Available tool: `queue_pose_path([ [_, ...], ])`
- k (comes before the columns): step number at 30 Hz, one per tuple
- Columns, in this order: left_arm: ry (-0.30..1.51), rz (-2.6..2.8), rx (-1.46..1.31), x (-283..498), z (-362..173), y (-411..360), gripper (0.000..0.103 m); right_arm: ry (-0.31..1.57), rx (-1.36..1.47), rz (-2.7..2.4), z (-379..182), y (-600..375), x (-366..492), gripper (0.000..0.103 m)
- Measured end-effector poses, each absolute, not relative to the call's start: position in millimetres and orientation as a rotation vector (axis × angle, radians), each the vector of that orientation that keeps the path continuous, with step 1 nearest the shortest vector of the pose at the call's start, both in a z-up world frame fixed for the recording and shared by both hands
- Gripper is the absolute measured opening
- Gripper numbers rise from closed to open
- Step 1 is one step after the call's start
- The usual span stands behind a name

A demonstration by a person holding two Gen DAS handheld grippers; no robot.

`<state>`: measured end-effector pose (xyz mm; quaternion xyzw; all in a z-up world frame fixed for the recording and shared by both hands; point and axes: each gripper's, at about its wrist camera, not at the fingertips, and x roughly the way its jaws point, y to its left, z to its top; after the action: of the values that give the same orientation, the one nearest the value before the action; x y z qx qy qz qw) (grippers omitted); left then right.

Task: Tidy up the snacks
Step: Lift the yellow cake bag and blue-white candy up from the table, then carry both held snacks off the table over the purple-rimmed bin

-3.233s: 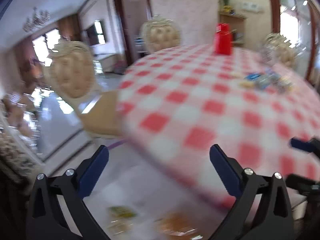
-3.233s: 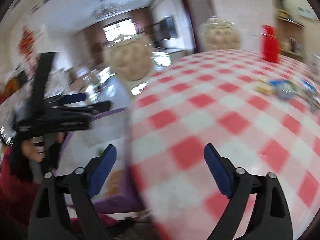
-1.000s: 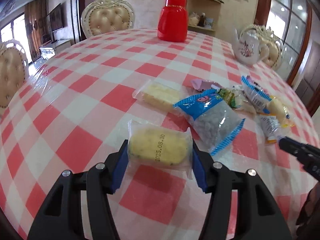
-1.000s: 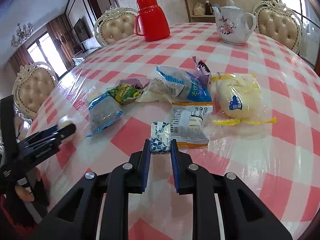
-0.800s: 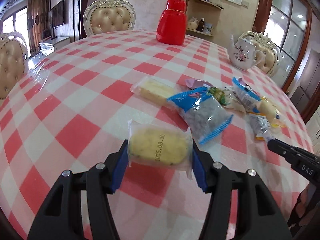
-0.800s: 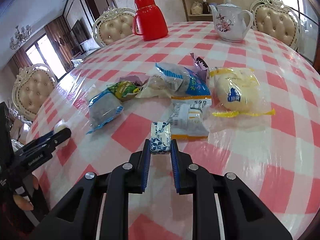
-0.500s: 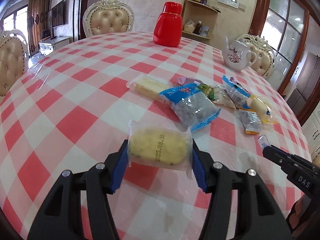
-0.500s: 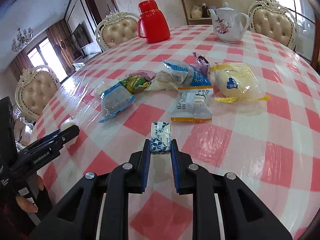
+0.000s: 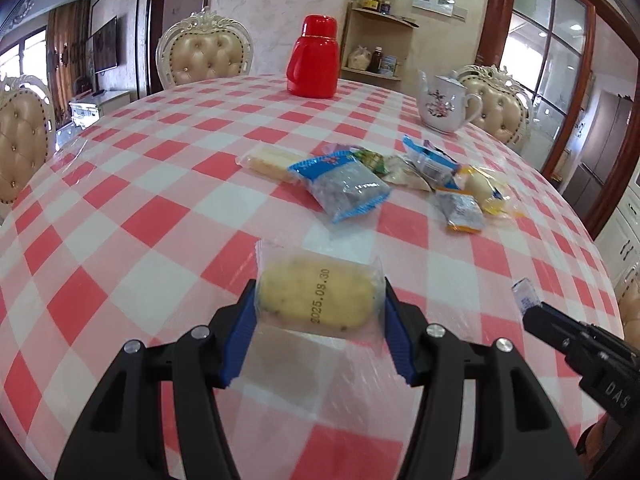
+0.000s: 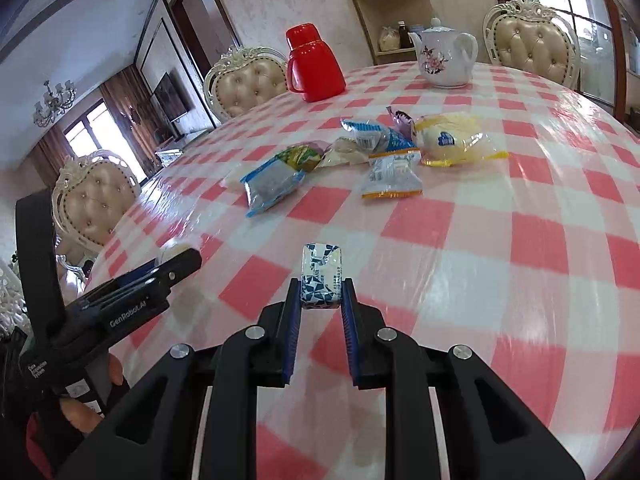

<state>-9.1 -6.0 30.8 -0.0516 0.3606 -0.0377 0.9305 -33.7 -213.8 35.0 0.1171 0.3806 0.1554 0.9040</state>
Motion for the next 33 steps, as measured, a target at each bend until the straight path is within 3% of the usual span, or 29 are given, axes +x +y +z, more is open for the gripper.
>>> queue_pose_path([
  [17, 0.747, -0.112, 0.009, -97.2, 40.3, -1.0, 0.058, 0.791, 0.181, 0.38, 39.4, -182.4, -100.4, 0.02],
  [33, 0.706, -0.06, 0.055, -181.8, 60.0, 64.7, 0.059, 0.766, 0.031, 0.537, 62.7, -95.1, -148.6, 0.02],
])
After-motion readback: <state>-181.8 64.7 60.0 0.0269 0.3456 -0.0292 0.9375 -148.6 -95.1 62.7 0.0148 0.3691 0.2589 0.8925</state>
